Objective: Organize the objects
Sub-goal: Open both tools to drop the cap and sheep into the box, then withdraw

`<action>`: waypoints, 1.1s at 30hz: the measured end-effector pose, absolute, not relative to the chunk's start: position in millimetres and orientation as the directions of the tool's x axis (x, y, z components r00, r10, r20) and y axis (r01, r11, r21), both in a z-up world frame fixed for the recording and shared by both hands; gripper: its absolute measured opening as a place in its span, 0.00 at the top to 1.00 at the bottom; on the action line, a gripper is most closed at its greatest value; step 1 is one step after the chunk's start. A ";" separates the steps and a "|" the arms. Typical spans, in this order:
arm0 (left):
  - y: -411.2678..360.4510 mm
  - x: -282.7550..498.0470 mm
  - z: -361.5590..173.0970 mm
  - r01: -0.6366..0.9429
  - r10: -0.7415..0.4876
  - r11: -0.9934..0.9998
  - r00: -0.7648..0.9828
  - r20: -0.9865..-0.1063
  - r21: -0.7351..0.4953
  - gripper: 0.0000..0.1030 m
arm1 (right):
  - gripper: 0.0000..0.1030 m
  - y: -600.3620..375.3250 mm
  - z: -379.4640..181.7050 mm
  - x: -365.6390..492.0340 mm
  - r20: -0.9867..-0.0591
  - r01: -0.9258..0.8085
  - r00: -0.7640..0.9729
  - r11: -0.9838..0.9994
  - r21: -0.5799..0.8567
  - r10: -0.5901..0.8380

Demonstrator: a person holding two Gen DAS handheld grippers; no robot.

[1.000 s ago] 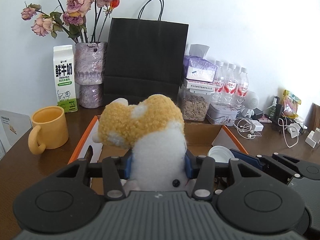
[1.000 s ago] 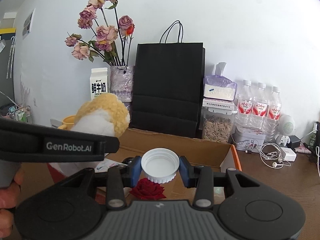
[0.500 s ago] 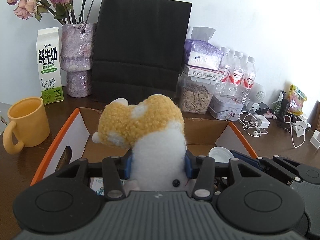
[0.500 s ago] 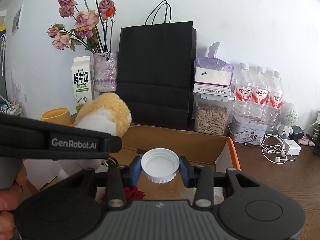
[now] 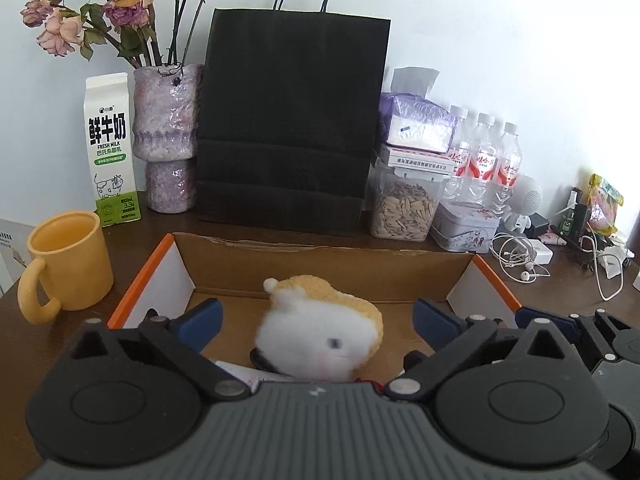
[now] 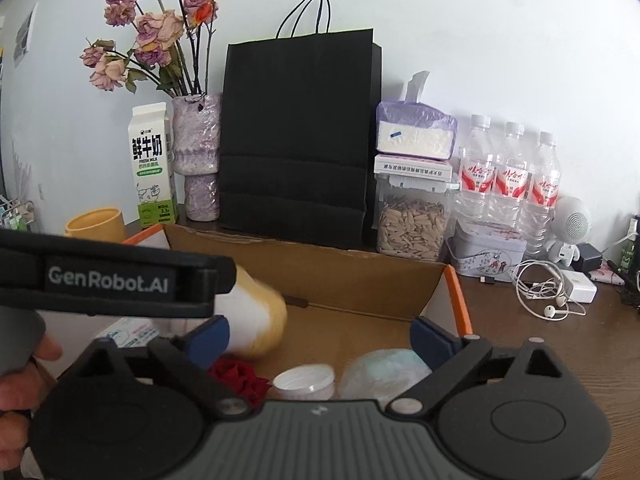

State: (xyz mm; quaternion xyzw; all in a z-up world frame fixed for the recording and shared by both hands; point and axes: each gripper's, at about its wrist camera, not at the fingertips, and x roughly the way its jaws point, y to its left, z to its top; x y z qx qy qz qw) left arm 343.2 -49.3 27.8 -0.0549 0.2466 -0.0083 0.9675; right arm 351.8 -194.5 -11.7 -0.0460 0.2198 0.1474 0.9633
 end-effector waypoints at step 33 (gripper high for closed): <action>-34.3 257.9 51.8 -0.027 -0.024 0.992 0.915 -0.404 -0.120 0.00 | 0.00 -189.7 10.1 282.1 -0.393 -0.309 0.878 0.951 -0.031 0.273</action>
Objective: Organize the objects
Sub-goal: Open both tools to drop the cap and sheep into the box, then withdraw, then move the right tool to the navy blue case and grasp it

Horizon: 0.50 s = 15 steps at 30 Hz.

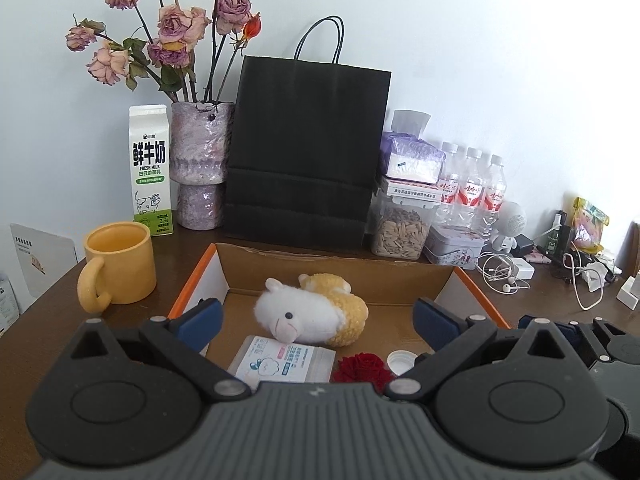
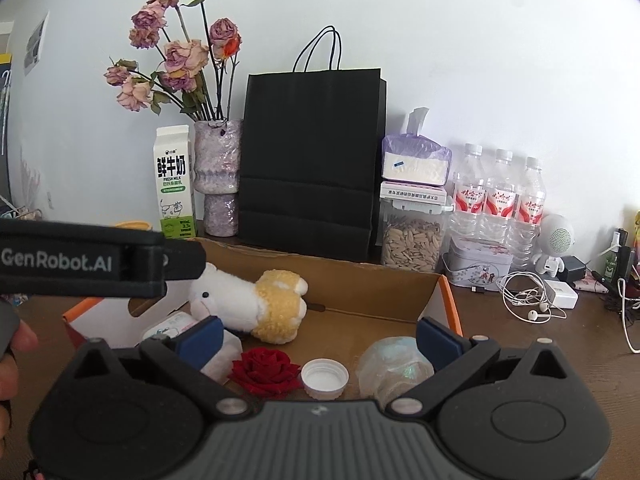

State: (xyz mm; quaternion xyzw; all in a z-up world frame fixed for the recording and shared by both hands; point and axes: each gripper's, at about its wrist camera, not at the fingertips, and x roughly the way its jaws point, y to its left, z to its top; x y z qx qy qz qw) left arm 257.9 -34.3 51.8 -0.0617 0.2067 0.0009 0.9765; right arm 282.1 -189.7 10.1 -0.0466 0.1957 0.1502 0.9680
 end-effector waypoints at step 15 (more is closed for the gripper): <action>-19.1 193.2 50.3 -0.051 0.003 0.994 0.903 -0.429 -0.101 0.00 | 0.00 -194.3 6.3 214.5 -0.422 -0.308 0.866 0.951 -0.032 0.266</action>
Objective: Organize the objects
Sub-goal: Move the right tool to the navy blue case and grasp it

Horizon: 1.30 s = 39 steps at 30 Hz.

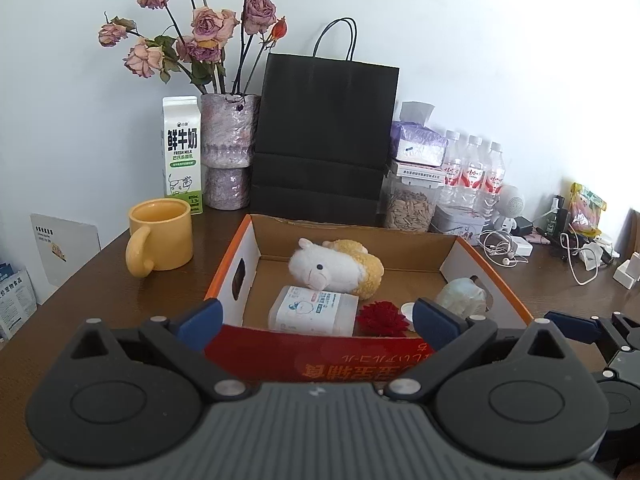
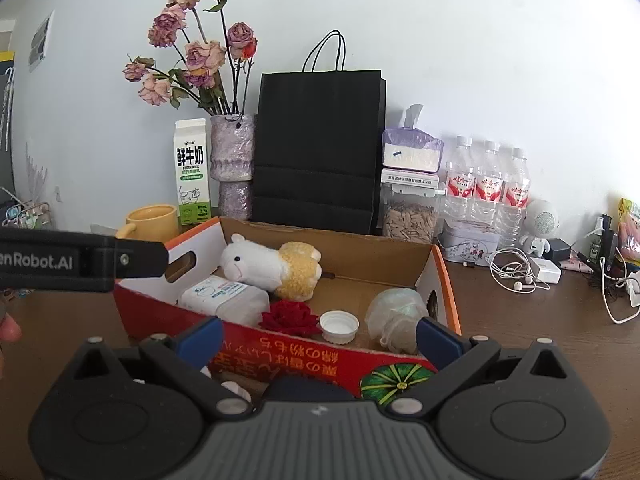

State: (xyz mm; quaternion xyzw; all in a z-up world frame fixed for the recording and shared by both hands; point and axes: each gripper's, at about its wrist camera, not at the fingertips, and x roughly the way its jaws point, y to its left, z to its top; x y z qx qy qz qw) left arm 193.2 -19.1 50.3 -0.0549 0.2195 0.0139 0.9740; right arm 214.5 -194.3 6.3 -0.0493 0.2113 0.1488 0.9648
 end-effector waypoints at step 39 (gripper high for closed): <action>28.0 144.8 -2.0 -0.095 0.029 0.992 0.813 -0.582 -0.082 0.00 | 0.23 -194.4 -46.2 218.2 -0.635 -0.298 0.720 0.951 0.080 0.279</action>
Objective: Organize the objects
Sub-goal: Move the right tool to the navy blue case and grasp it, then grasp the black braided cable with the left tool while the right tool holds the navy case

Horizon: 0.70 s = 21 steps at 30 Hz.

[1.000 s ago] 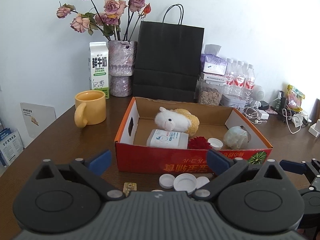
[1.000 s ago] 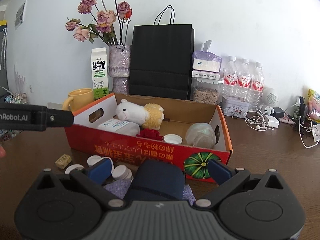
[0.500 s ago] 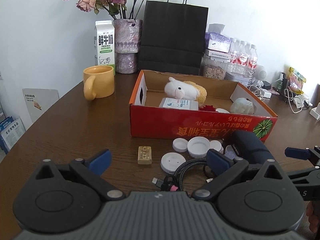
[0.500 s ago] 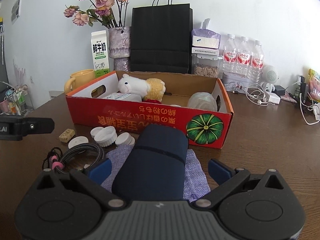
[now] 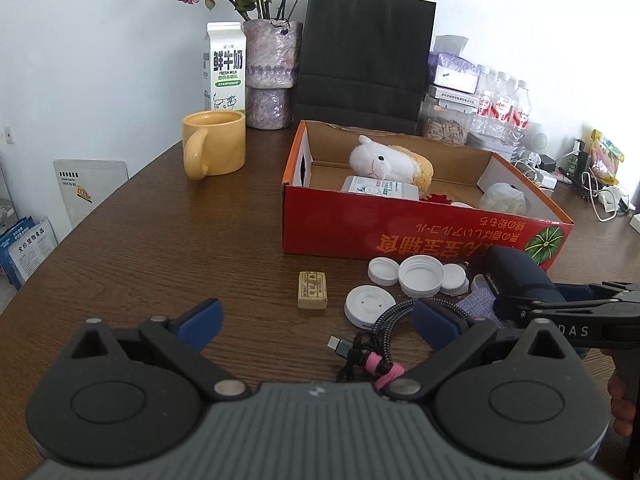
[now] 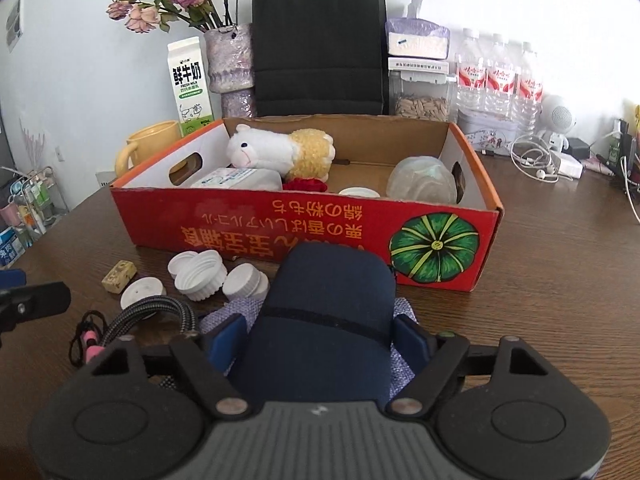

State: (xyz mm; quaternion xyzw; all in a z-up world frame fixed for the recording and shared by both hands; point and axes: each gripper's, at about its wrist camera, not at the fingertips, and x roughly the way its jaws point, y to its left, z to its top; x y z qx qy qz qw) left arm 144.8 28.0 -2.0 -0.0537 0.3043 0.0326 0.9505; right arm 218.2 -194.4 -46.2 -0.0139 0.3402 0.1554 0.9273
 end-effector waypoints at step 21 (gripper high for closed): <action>11.3 152.7 -7.6 -0.043 -0.009 0.997 0.795 -0.606 -0.071 0.00 | 0.40 -210.2 -37.4 180.9 -0.467 -0.314 0.828 0.947 0.071 0.310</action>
